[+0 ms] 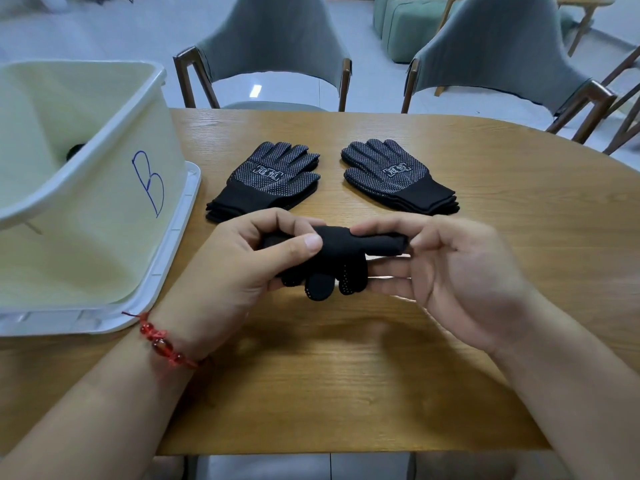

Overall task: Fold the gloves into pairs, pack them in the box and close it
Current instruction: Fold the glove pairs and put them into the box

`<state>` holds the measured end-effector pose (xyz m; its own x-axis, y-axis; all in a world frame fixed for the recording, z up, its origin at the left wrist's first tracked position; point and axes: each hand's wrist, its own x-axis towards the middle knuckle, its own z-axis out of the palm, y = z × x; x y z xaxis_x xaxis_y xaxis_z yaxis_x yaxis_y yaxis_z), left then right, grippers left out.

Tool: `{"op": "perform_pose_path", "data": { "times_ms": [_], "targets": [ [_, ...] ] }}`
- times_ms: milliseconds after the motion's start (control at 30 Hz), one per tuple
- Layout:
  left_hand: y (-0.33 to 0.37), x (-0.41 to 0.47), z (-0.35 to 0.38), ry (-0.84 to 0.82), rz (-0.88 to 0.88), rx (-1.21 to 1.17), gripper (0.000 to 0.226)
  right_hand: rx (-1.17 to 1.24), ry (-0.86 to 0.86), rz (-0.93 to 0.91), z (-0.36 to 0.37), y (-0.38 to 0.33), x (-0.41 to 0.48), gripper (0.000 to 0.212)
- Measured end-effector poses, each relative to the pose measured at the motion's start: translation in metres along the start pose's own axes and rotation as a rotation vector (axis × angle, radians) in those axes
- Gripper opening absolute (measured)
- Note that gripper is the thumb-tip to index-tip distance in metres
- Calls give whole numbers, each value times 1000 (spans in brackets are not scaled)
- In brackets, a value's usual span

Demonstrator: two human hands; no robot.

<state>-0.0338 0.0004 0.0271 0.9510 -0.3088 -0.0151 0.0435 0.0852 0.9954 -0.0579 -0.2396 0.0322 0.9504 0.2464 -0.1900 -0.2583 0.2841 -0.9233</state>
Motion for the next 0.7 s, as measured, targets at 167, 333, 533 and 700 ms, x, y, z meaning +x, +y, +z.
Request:
{"op": "perform_pose_path", "data": {
  "times_ms": [167, 333, 533, 700],
  "targets": [
    [1, 0, -2, -17, 51, -3, 22, -162, 92, -109, 17, 1, -3, 17],
    [3, -2, -1, 3, 33, -25, 43, -276, 237, -313, 30, 4, -4, 23],
    [12, -8, 4, 125, 64, 12, 33, -228, 228, -360, 42, -3, -2, 26],
    [26, -22, 2, 194, 172, 89, 26, -235, 241, -362, 59, -7, 0, 34]
  ]
}}
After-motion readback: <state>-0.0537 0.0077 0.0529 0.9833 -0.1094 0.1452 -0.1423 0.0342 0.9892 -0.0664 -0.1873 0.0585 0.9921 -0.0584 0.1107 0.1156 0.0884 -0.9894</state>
